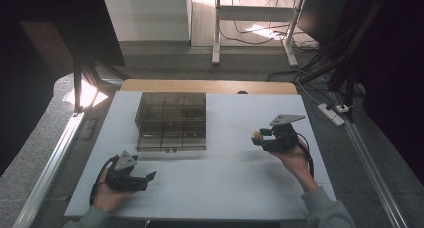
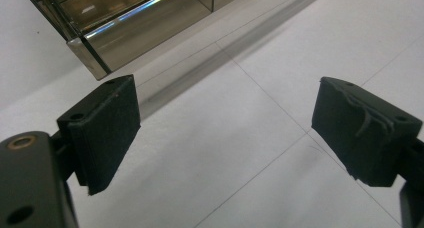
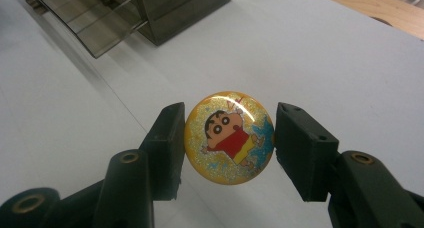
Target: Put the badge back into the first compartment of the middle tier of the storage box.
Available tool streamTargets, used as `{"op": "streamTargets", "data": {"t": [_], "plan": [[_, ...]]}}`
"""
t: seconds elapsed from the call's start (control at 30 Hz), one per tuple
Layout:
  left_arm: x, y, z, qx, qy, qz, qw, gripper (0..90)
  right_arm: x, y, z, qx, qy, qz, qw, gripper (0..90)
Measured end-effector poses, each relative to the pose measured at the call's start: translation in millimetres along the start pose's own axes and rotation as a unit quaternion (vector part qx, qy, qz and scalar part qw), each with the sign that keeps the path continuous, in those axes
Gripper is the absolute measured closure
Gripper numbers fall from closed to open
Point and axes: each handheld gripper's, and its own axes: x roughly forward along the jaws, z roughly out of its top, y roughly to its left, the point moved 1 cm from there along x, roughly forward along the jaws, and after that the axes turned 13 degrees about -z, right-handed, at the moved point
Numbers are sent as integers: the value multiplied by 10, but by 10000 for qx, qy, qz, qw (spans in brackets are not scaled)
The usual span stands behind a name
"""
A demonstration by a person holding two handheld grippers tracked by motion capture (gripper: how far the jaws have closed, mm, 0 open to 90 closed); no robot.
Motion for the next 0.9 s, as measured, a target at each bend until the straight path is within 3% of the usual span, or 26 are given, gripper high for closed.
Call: {"op": "streamTargets", "data": {"t": [0.9], "plan": [[8, -3, 4, 9, 23, -5, 10000, 125, -59, 202, 135, 83, -423, 276, 9987, 464]]}}
